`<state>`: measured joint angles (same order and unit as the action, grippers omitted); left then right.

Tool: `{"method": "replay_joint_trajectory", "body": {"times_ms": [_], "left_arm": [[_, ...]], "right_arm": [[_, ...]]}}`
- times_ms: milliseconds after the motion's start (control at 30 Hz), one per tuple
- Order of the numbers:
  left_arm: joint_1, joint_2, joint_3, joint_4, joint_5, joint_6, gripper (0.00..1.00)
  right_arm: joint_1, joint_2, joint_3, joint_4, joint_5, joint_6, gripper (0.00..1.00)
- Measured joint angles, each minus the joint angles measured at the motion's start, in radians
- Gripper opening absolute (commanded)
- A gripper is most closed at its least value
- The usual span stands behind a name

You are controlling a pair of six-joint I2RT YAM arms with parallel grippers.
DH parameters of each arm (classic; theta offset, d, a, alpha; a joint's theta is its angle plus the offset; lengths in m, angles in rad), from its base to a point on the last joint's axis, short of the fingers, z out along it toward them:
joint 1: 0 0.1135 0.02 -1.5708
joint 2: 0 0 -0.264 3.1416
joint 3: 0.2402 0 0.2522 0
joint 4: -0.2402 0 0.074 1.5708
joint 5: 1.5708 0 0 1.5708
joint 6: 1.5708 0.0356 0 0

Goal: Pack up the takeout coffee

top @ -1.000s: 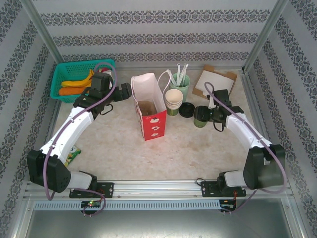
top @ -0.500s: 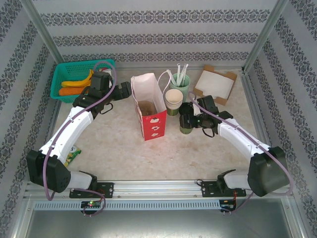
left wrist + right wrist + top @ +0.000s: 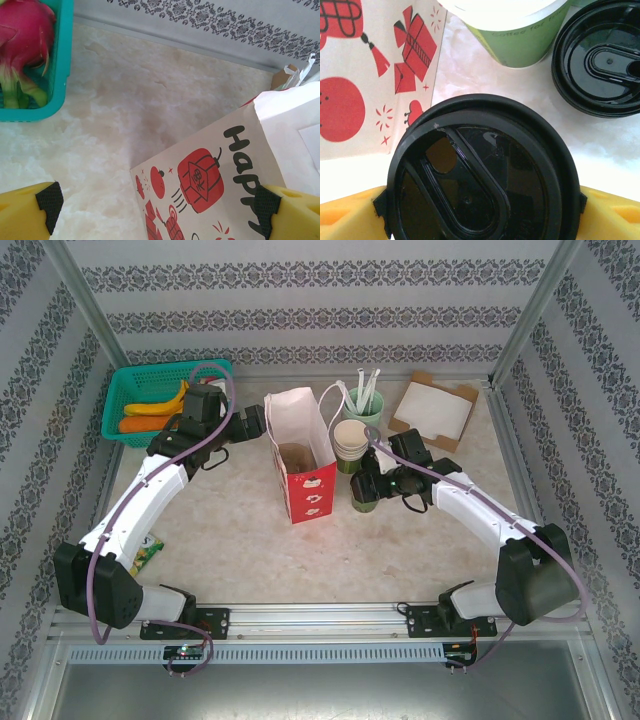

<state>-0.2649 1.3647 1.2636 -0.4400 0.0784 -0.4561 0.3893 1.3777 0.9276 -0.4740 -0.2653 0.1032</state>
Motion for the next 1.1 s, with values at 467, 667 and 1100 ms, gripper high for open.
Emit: {"method": "replay_joint_trajectory", "body": {"times_ms": [467,667,1100], "left_arm": [[0.004,0.000,0.000,0.008,0.044,0.041,0.99],[0.005,0.000,0.000,0.012,0.053,0.048,0.99],[0.005,0.000,0.000,0.015,0.053,0.052,1.00]], "right_arm": [[-0.001,0.007,0.015,-0.067,-0.053,-0.036,0.91],[-0.001,0.013,0.027,-0.085,-0.057,-0.024,0.98],[0.048,0.024,0.210,-0.253,0.137,0.296,0.98]]}}
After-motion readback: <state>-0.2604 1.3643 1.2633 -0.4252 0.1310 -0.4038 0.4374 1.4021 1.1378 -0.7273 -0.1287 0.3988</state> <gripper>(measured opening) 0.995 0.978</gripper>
